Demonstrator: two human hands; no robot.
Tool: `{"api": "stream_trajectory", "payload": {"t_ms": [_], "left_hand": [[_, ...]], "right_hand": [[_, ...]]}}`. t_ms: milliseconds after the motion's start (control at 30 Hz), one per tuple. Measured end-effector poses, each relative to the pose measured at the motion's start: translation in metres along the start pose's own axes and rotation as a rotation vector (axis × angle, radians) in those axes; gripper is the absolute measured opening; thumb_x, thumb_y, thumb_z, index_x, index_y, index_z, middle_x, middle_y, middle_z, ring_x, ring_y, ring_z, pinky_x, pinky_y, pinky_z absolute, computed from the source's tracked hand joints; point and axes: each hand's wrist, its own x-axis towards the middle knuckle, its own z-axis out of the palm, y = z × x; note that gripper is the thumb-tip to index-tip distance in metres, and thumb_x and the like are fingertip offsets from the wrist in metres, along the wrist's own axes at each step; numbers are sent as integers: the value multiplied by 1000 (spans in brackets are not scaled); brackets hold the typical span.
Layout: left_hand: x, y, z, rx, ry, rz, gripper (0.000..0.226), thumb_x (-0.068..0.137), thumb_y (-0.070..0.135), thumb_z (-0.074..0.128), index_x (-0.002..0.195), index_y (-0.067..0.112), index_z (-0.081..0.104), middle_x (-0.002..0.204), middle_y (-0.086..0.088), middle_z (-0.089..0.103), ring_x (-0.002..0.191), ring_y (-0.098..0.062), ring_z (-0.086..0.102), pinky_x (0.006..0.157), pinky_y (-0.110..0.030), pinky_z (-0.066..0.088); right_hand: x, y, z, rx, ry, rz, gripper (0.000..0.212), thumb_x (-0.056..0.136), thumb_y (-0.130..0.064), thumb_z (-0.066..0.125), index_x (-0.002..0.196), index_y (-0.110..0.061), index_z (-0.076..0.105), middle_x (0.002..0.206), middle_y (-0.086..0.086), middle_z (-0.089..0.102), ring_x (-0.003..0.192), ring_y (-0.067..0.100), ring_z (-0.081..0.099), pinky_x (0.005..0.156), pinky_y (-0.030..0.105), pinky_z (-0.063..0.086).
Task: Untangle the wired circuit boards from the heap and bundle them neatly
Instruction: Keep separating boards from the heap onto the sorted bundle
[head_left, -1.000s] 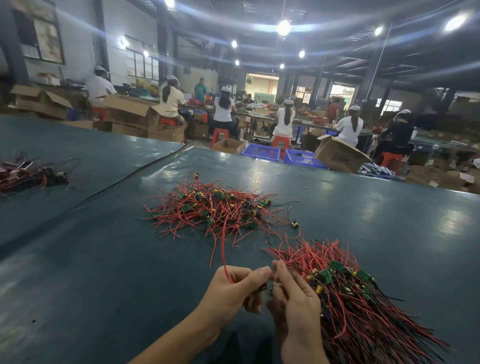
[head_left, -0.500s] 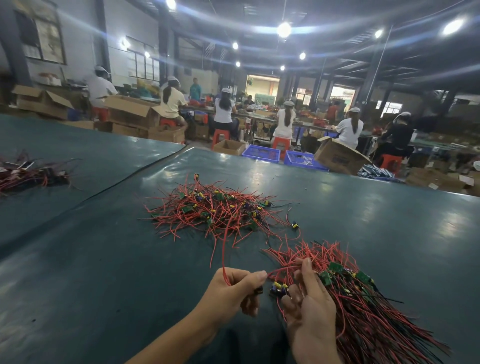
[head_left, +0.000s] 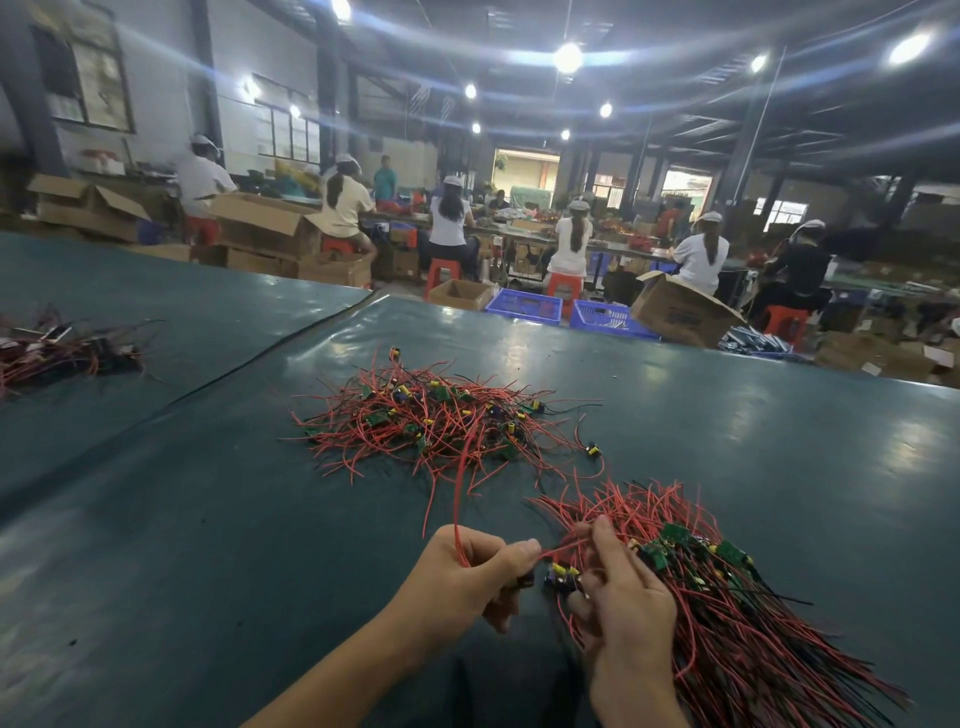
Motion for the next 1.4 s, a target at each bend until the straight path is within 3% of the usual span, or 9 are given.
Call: {"api": "stream_trajectory", "payload": {"t_ms": [267, 500, 667, 733, 900, 1000, 1100, 1233, 1400], "left_hand": [[-2, -3, 0, 27, 18, 25, 46, 85, 43, 65, 48, 18, 61, 49, -5, 60, 44, -16, 54, 50, -21, 42], [0, -5, -1, -54, 14, 19, 48, 81, 54, 52, 58, 15, 69, 53, -7, 63, 48, -16, 58, 49, -22, 45], [2, -10, -2, -32, 41, -64, 59, 82, 64, 42, 59, 16, 68, 57, -8, 64, 57, -26, 58, 62, -33, 47], [3, -12, -2, 0, 9, -71, 61, 84, 62, 39, 65, 14, 71, 61, -12, 67, 59, -30, 59, 63, -35, 46], [0, -17, 2, 93, -61, -65, 55, 89, 51, 41, 93, 8, 75, 70, -13, 72, 65, -27, 62, 64, -30, 46], [-3, -18, 3, 200, -109, 6, 43, 96, 41, 45, 101, 7, 71, 64, 5, 66, 60, -8, 57, 61, -24, 45], [-7, -15, 3, 310, -202, 68, 15, 95, 29, 58, 94, 27, 73, 67, 18, 63, 58, 5, 50, 59, -15, 40], [-12, -12, 3, 557, -366, 172, 26, 85, 21, 56, 103, 29, 73, 70, 15, 67, 58, 4, 53, 58, -12, 39], [-7, -18, -4, 748, -293, 292, 26, 81, 18, 53, 100, 24, 70, 77, 2, 69, 61, -3, 57, 61, -17, 43]], "right_hand": [[-2, -4, -2, -31, -39, -161, 34, 76, -43, 68, 62, -12, 66, 45, -4, 39, 35, 5, 30, 34, 17, 29], [-19, 12, 9, -306, -479, -288, 52, 73, -49, 65, 72, 3, 64, 60, 8, 64, 55, 21, 60, 55, 29, 52], [-17, 13, 6, -392, -425, -363, 34, 77, -41, 66, 75, -7, 66, 68, 11, 69, 61, 23, 67, 55, 28, 55], [-13, 12, 4, -414, -363, -385, 30, 80, -39, 65, 72, -10, 66, 66, 6, 68, 59, 14, 64, 56, 25, 53], [3, 12, -4, -397, -158, -349, 27, 93, -23, 61, 71, -9, 66, 60, 7, 65, 59, 20, 59, 62, 37, 51], [8, 9, -8, -348, -122, -342, 24, 95, -21, 58, 76, -11, 69, 63, 3, 68, 56, 12, 62, 55, 27, 53], [12, 4, -12, -325, -89, -359, 23, 98, -22, 54, 84, -16, 71, 67, 3, 68, 57, 10, 60, 56, 25, 52], [14, 0, -21, -519, -64, -591, 30, 98, -31, 50, 75, -22, 67, 55, -7, 58, 45, 2, 46, 46, 12, 37], [18, 4, -27, -833, -142, -672, 17, 95, -38, 54, 100, -31, 69, 61, -16, 60, 51, 4, 51, 51, 26, 42]]}}
